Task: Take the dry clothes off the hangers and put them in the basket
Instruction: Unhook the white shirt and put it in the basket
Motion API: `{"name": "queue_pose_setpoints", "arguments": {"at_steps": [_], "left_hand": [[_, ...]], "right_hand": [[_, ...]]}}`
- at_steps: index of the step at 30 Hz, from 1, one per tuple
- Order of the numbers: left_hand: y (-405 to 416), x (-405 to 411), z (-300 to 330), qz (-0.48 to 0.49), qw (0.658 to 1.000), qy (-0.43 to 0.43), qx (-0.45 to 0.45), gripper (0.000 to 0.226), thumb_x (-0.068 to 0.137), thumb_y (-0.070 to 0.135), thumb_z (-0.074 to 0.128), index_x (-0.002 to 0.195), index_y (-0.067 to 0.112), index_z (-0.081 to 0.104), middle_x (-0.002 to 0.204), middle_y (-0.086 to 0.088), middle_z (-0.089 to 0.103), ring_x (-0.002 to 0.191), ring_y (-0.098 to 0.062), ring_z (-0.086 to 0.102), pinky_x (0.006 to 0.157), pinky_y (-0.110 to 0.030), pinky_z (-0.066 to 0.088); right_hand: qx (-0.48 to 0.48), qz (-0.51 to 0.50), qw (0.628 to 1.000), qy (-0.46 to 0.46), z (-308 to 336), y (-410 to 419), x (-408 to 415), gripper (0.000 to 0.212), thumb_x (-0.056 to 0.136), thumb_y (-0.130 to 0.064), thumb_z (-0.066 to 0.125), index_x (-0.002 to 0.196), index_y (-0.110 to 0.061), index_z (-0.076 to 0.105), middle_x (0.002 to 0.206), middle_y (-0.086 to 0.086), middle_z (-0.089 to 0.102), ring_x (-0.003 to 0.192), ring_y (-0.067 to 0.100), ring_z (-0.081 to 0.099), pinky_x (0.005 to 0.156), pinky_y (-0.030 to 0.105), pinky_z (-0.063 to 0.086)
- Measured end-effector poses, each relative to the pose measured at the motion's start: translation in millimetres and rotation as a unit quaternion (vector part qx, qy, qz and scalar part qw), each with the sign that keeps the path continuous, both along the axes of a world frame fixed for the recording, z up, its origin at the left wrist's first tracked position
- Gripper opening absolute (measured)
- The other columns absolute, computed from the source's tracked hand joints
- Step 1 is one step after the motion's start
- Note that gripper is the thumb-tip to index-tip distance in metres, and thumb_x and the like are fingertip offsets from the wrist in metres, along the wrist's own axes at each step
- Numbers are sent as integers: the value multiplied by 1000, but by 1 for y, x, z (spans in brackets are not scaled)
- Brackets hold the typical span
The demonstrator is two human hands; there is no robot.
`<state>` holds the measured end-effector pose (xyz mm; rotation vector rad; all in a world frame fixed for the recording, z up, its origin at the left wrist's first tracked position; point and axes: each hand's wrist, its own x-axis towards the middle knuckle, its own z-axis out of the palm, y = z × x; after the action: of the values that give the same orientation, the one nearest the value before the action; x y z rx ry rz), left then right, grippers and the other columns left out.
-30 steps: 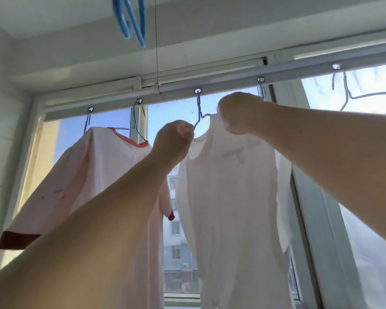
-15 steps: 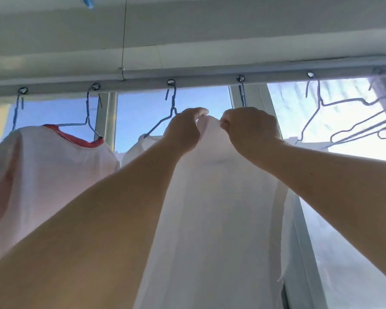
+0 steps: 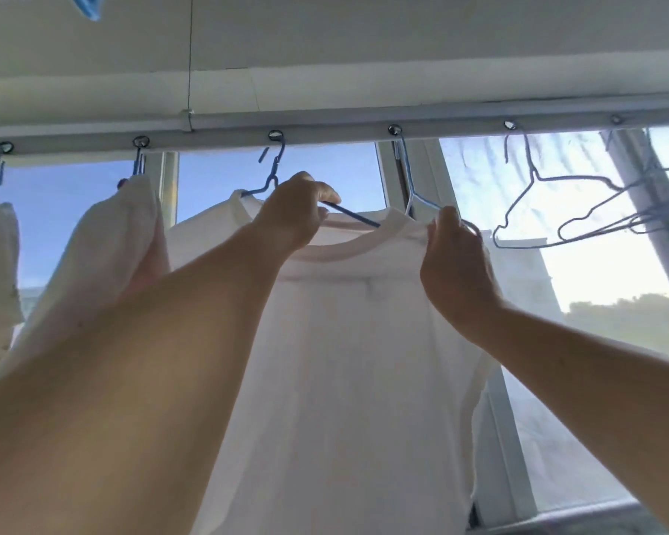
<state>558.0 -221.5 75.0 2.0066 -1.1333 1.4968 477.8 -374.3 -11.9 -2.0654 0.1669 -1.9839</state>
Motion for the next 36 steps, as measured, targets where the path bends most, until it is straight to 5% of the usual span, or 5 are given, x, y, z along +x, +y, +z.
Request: {"name": "queue_pose_setpoints", "arguments": {"at_steps": [10,15,23,29,36], "left_hand": [[-2,2,-4,48,998,6,-28,35,90,34,58,118,14,61,122,-11,45,111,-28,48,93,-39,40],[4,8,-5,70,997,16,-31,34,91,34,55,117,13,62,121,-11,48,108,-29,50,89,-36,38],[8,16,-7,72,997,3,-30,35,95,34,49,118,10,60,122,-13,53,105,-32,54,87,-37,41],[2,19,-7,3,998,51,-42,42,98,24,42,140,16,40,148,-8,36,136,-24,34,109,-31,26],[18,53,-50,-47,960,127,-247,47,96,3,31,142,13,33,144,-14,38,132,-28,38,107,-32,29]], "right_hand": [[-3,-30,1000,4,-39,-8,-8,35,96,-50,30,100,-22,49,89,10,69,90,39,61,67,31,29],[-5,-9,998,-55,-48,-2,4,36,96,-45,37,71,-19,35,50,-5,36,63,30,38,54,29,20],[-104,56,987,-106,-73,-3,21,23,84,-39,35,66,-30,24,55,-7,29,52,25,31,45,24,25],[-100,45,990,-85,-77,3,33,40,88,-49,34,68,-15,42,59,-7,35,55,16,29,51,25,28],[50,89,995,-16,-49,7,50,40,97,-39,40,63,-18,34,59,-3,43,67,29,47,57,31,30]]}}
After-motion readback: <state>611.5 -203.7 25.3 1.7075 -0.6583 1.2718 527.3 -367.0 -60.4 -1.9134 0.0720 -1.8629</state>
